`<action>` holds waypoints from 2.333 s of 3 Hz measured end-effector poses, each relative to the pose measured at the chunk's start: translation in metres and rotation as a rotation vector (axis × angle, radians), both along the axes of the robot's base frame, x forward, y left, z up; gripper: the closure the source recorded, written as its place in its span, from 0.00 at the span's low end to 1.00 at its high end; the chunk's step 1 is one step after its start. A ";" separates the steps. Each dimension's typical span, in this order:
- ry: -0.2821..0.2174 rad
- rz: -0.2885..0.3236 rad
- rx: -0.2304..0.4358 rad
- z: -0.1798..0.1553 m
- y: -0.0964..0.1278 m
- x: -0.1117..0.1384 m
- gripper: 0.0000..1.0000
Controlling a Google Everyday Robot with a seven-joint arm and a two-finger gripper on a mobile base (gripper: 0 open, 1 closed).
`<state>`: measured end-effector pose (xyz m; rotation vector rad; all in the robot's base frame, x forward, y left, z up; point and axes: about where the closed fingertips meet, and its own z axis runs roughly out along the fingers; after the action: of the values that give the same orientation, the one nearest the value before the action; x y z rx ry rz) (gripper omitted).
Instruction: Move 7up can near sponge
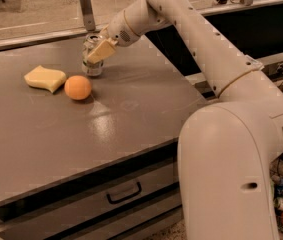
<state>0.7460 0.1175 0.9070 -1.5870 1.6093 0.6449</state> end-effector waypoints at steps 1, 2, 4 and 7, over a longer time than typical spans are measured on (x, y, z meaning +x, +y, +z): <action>0.000 0.037 0.005 -0.001 0.018 0.001 1.00; 0.016 0.076 -0.004 -0.003 0.029 -0.001 0.82; 0.056 0.126 0.012 -0.004 0.036 -0.006 0.35; 0.038 0.131 -0.023 -0.003 0.035 -0.003 0.00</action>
Offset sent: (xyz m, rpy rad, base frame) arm 0.0028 0.0338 0.0053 -0.0158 0.0288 0.1185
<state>0.7429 0.1523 0.9039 -1.7175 1.5543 0.7327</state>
